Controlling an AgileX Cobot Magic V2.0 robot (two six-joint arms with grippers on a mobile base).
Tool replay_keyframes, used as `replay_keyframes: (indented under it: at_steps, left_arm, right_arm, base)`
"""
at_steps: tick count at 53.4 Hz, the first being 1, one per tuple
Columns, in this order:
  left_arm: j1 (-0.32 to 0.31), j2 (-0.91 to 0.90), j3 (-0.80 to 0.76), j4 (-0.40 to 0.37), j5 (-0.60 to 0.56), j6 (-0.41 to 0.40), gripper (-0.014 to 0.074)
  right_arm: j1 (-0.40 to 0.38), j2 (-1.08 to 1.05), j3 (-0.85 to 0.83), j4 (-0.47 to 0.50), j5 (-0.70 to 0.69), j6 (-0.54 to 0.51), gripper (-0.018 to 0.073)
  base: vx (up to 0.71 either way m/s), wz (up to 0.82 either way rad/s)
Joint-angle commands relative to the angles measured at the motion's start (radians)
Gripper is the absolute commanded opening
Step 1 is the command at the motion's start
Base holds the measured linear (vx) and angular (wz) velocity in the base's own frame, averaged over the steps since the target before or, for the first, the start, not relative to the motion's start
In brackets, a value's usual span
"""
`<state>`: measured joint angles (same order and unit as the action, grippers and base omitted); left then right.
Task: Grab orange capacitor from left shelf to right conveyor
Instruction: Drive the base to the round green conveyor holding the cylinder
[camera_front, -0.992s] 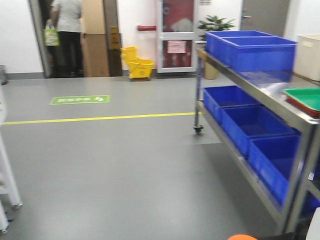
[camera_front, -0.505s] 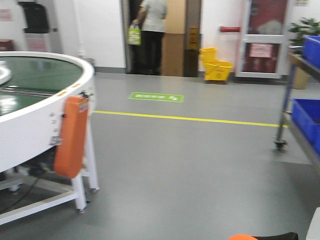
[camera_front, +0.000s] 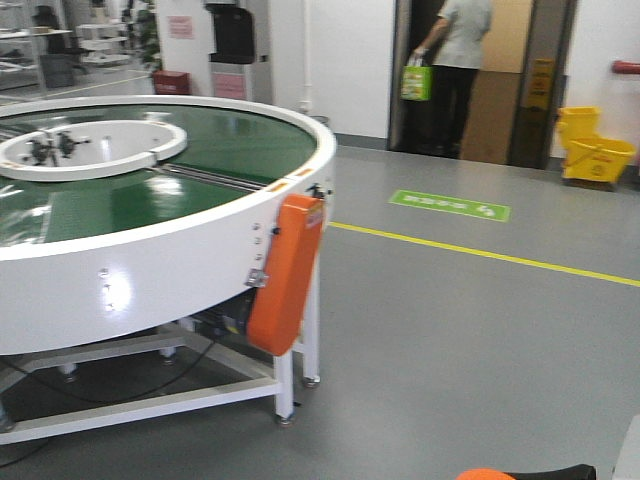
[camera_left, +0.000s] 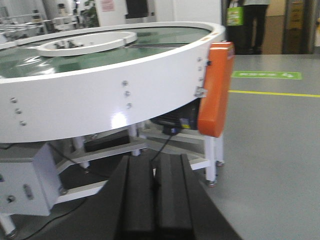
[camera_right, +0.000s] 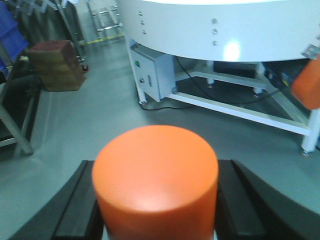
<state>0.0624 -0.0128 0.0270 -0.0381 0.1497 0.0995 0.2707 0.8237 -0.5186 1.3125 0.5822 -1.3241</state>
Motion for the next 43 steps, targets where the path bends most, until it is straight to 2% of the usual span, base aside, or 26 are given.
replay_keyframes:
  at_steps: [1, 43]
  left_arm:
    - [0.003, -0.012, 0.032, -0.004, -0.082, -0.002, -0.0006]
    - [0.003, -0.012, 0.032, -0.004, -0.082, -0.002, -0.0006]
  right_arm:
    - [-0.003, -0.004, -0.029, 0.048, -0.006, -0.011, 0.0333]
    - [-0.003, -0.009, -0.029, 0.048, 0.001, -0.011, 0.0333]
  base:
    - [0.17, 0.47]
    - [0.23, 0.29]
